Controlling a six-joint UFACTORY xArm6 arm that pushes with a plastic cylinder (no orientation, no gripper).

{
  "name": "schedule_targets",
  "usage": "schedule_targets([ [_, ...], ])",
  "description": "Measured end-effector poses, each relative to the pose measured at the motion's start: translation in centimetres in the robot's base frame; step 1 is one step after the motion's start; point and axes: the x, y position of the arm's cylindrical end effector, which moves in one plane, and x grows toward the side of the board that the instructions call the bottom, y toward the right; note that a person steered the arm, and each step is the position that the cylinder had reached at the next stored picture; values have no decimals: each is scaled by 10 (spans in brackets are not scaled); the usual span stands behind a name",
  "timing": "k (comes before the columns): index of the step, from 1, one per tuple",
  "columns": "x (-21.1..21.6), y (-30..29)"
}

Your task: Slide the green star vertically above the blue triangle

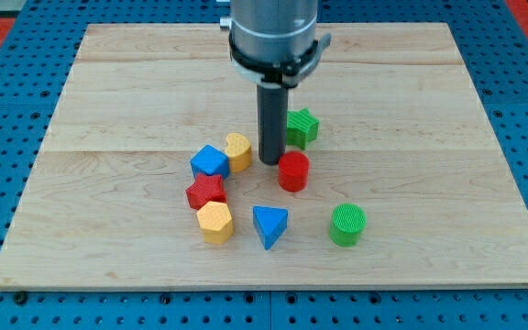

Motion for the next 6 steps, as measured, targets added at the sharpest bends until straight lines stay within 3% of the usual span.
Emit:
schedule_targets([
  [1, 14, 21],
  [3, 0, 76],
  [4, -21, 143],
  [5, -92, 118],
  [6, -87, 27],
])
